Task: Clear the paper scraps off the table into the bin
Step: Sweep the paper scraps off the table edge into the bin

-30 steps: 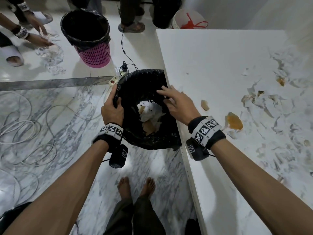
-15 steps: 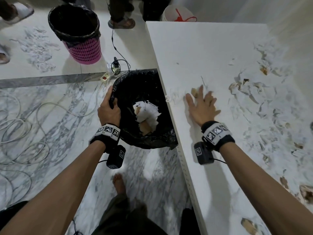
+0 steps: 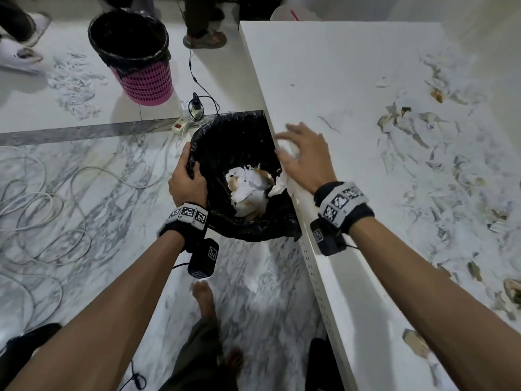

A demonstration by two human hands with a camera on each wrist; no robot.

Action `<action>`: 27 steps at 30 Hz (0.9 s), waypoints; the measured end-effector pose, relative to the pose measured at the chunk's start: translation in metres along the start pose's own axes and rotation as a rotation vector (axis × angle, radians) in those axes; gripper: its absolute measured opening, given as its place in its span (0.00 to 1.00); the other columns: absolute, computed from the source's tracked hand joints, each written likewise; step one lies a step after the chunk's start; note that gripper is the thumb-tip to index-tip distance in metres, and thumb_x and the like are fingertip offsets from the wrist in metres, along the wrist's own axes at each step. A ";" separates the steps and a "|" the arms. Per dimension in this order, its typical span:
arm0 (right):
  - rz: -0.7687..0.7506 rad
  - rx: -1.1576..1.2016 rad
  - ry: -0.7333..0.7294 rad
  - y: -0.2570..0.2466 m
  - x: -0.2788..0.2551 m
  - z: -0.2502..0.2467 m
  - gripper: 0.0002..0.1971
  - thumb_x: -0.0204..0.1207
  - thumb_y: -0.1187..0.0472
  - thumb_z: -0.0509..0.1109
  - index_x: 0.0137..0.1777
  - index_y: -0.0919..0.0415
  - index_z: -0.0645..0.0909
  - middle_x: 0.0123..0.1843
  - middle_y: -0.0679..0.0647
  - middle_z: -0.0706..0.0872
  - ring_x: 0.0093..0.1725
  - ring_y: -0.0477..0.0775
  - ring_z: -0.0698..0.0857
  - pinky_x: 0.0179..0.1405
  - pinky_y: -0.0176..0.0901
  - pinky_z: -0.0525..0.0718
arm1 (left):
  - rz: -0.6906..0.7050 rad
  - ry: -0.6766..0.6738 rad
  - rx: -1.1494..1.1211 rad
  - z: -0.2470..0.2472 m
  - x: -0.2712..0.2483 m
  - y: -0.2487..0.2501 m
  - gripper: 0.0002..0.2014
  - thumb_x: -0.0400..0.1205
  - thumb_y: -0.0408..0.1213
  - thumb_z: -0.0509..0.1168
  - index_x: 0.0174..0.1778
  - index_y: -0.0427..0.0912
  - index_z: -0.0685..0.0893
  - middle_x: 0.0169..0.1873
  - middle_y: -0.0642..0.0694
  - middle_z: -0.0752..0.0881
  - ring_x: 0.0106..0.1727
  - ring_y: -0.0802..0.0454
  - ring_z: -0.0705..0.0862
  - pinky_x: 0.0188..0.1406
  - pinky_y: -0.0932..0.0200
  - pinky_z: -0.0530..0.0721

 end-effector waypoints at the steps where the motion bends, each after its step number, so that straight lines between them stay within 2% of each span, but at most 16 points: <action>1: 0.062 -0.024 0.016 0.013 0.008 -0.007 0.22 0.80 0.46 0.62 0.74 0.44 0.72 0.82 0.52 0.66 0.83 0.57 0.57 0.80 0.71 0.48 | -0.004 0.002 0.000 0.000 -0.002 0.000 0.24 0.83 0.36 0.59 0.74 0.62 0.71 0.65 0.51 0.84 0.62 0.51 0.82 0.51 0.76 0.69; 3: 0.228 -0.093 -0.069 0.042 0.028 -0.016 0.32 0.81 0.43 0.61 0.83 0.48 0.57 0.86 0.54 0.52 0.85 0.59 0.48 0.80 0.69 0.46 | -0.004 0.010 -0.009 0.000 -0.003 0.000 0.24 0.83 0.36 0.59 0.74 0.62 0.71 0.64 0.51 0.84 0.61 0.51 0.82 0.49 0.78 0.68; 5: 0.353 -0.126 -0.210 0.066 0.040 -0.018 0.39 0.81 0.39 0.59 0.85 0.53 0.46 0.87 0.55 0.43 0.85 0.61 0.41 0.80 0.68 0.44 | -0.004 0.013 -0.017 0.000 -0.004 -0.001 0.24 0.83 0.36 0.59 0.74 0.61 0.72 0.64 0.51 0.84 0.61 0.51 0.82 0.49 0.79 0.67; 7: 0.377 -0.142 -0.313 0.071 0.042 -0.013 0.42 0.80 0.36 0.56 0.85 0.58 0.44 0.86 0.58 0.40 0.85 0.62 0.40 0.81 0.68 0.43 | 0.001 0.018 -0.027 0.000 -0.004 -0.002 0.24 0.83 0.36 0.59 0.74 0.61 0.72 0.64 0.51 0.84 0.62 0.52 0.82 0.52 0.78 0.68; 9: 0.323 -0.136 -0.344 0.057 0.032 -0.003 0.41 0.82 0.37 0.53 0.85 0.61 0.44 0.86 0.58 0.40 0.85 0.61 0.41 0.80 0.66 0.43 | -0.001 0.022 -0.038 0.000 -0.005 -0.002 0.24 0.83 0.36 0.59 0.74 0.62 0.71 0.64 0.53 0.83 0.58 0.57 0.84 0.52 0.79 0.69; 11: 0.209 -0.103 -0.376 0.034 0.016 0.011 0.36 0.84 0.39 0.52 0.85 0.59 0.48 0.86 0.56 0.43 0.85 0.57 0.44 0.81 0.62 0.45 | -0.002 0.022 -0.042 0.000 -0.006 -0.002 0.24 0.84 0.36 0.59 0.74 0.61 0.71 0.63 0.55 0.83 0.50 0.62 0.84 0.48 0.81 0.68; 13: 0.089 0.002 -0.347 0.017 0.003 0.016 0.29 0.84 0.44 0.57 0.82 0.54 0.62 0.85 0.53 0.57 0.84 0.53 0.55 0.82 0.55 0.53 | 0.005 0.022 -0.045 0.000 -0.006 -0.003 0.24 0.84 0.36 0.59 0.74 0.62 0.71 0.64 0.54 0.83 0.57 0.58 0.84 0.50 0.81 0.68; 15: 0.038 0.151 -0.198 0.014 -0.001 0.001 0.20 0.83 0.49 0.63 0.73 0.49 0.76 0.75 0.50 0.77 0.75 0.50 0.73 0.77 0.49 0.67 | 0.005 0.021 -0.042 0.001 -0.007 -0.005 0.24 0.84 0.37 0.59 0.74 0.62 0.71 0.65 0.52 0.83 0.61 0.55 0.82 0.52 0.79 0.69; 17: 0.044 0.117 -0.063 0.033 0.002 -0.021 0.17 0.82 0.49 0.64 0.69 0.48 0.79 0.70 0.50 0.81 0.70 0.51 0.78 0.74 0.55 0.71 | 0.005 0.020 -0.044 0.001 -0.007 -0.005 0.24 0.83 0.37 0.59 0.74 0.63 0.71 0.65 0.52 0.83 0.61 0.57 0.82 0.52 0.79 0.70; 18: 0.070 0.015 -0.027 0.049 0.005 -0.033 0.19 0.81 0.47 0.64 0.71 0.48 0.77 0.73 0.51 0.79 0.72 0.54 0.75 0.75 0.58 0.68 | 0.005 0.020 -0.046 0.001 -0.008 -0.006 0.24 0.83 0.37 0.59 0.74 0.62 0.71 0.65 0.52 0.83 0.57 0.63 0.83 0.52 0.81 0.70; 19: 0.121 -0.121 -0.018 0.069 0.008 -0.044 0.24 0.80 0.43 0.64 0.74 0.47 0.73 0.77 0.53 0.74 0.76 0.58 0.69 0.77 0.61 0.64 | 0.004 0.017 -0.049 0.002 -0.008 -0.006 0.23 0.84 0.37 0.59 0.74 0.62 0.72 0.65 0.51 0.83 0.49 0.73 0.83 0.48 0.86 0.69; 21: 0.277 -0.362 -0.092 0.110 0.011 -0.062 0.35 0.76 0.34 0.63 0.81 0.42 0.60 0.85 0.54 0.57 0.83 0.64 0.54 0.78 0.72 0.51 | 0.004 0.008 -0.073 0.003 -0.008 -0.008 0.23 0.84 0.36 0.59 0.74 0.60 0.72 0.64 0.50 0.84 0.30 0.86 0.74 0.32 0.93 0.65; 22: 0.361 -0.427 -0.144 0.129 0.008 -0.069 0.39 0.74 0.29 0.60 0.82 0.39 0.53 0.86 0.54 0.48 0.84 0.66 0.46 0.76 0.76 0.45 | 0.005 0.004 -0.083 0.004 -0.008 -0.009 0.23 0.84 0.35 0.59 0.75 0.59 0.72 0.64 0.49 0.84 0.27 0.88 0.72 0.28 0.93 0.65; 24: 0.526 -0.406 -0.241 0.155 0.001 -0.076 0.44 0.72 0.25 0.56 0.83 0.38 0.43 0.86 0.54 0.38 0.83 0.69 0.38 0.75 0.78 0.40 | 0.000 0.007 -0.086 0.005 -0.007 -0.010 0.23 0.84 0.35 0.59 0.75 0.59 0.72 0.65 0.49 0.83 0.29 0.87 0.74 0.29 0.92 0.66; 26: 0.668 -0.258 -0.305 0.161 -0.007 -0.070 0.45 0.74 0.27 0.54 0.84 0.45 0.40 0.86 0.58 0.36 0.83 0.70 0.37 0.77 0.76 0.44 | -0.012 0.010 -0.064 0.005 -0.007 -0.010 0.23 0.84 0.36 0.59 0.75 0.60 0.72 0.65 0.50 0.83 0.36 0.77 0.80 0.33 0.92 0.67; 27: 0.689 -0.226 -0.314 0.157 -0.010 -0.064 0.44 0.77 0.29 0.52 0.85 0.50 0.40 0.85 0.60 0.36 0.83 0.71 0.38 0.79 0.74 0.45 | -0.021 0.016 -0.053 0.005 -0.006 -0.010 0.23 0.84 0.36 0.59 0.74 0.60 0.72 0.64 0.51 0.84 0.36 0.74 0.79 0.34 0.91 0.67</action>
Point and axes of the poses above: each hand's wrist, its own x-axis towards the middle knuckle, its own z-axis out of the palm, y = z × x, the point moved 3 cm from there along x, towards the middle knuckle
